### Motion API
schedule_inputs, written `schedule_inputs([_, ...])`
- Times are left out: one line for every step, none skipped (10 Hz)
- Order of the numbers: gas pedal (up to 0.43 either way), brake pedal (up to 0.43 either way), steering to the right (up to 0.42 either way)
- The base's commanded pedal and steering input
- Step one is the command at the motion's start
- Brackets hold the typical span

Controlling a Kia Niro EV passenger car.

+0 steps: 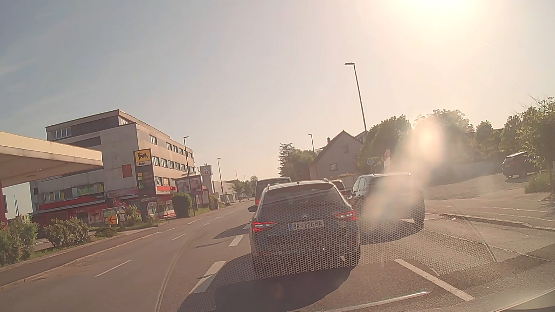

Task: Follow the waypoints while adhering to traffic rules and regulations

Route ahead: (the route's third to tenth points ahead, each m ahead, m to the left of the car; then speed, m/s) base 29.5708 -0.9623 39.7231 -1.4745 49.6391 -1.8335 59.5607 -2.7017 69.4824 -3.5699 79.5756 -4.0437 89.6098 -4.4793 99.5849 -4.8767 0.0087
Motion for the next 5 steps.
schedule_inputs([0.0, 0.274, -0.011])
schedule_inputs([0.0, 0.274, -0.011])
schedule_inputs([0.0, 0.274, -0.011])
schedule_inputs([0.0, 0.274, -0.011])
schedule_inputs([0.0, 0.274, -0.011])
